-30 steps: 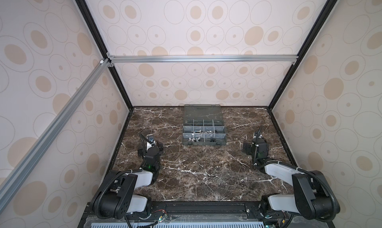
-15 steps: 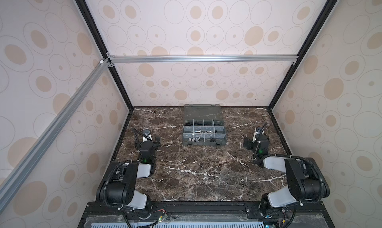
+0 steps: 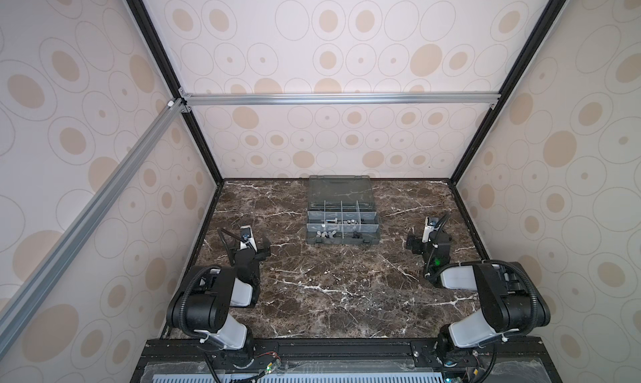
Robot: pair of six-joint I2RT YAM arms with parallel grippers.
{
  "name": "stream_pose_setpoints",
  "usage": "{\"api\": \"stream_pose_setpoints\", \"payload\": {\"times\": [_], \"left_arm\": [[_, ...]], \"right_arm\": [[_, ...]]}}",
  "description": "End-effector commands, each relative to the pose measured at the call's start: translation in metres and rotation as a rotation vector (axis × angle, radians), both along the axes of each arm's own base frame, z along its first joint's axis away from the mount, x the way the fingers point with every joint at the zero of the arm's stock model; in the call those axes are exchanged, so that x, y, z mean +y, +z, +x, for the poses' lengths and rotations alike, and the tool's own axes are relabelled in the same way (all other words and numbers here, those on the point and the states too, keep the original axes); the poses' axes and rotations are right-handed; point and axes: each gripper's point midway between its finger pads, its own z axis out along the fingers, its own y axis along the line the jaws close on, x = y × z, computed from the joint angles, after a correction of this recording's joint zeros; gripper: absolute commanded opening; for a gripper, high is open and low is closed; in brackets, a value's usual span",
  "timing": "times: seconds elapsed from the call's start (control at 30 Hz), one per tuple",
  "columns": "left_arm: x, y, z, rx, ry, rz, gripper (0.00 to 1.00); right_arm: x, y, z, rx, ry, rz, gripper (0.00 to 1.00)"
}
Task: Sort the screws and nuts into containers
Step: Reset both arms
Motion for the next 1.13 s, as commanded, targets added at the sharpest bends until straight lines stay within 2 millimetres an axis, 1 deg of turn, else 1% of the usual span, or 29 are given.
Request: {"api": "stream_pose_setpoints", "payload": {"times": [0.0, 0.07, 0.1, 1.1], "left_arm": [[-0.0077, 0.0333, 0.0182, -0.116, -0.051, -0.008, 0.99], [-0.0077, 0.0375, 0.0190, -0.141, -0.054, -0.002, 0.99], [-0.0081, 0.0348, 0.0198, -0.120, -0.055, -0.007, 0.99], [-0.0077, 0.0350, 0.0201, -0.126, -0.054, -0.003, 0.99]], "right_arm": [[-0.0002, 0.0059, 0.0030, -0.021, 0.007, -0.010, 1.00], [0.0004, 0.0060, 0.0026, -0.020, 0.010, -0.008, 1.00], [0.0004, 0.0068, 0.0027, -0.019, 0.009, -0.008, 1.00], [0.0015, 0.0058, 0.0033, -0.015, 0.012, -0.014, 1.00]]}}
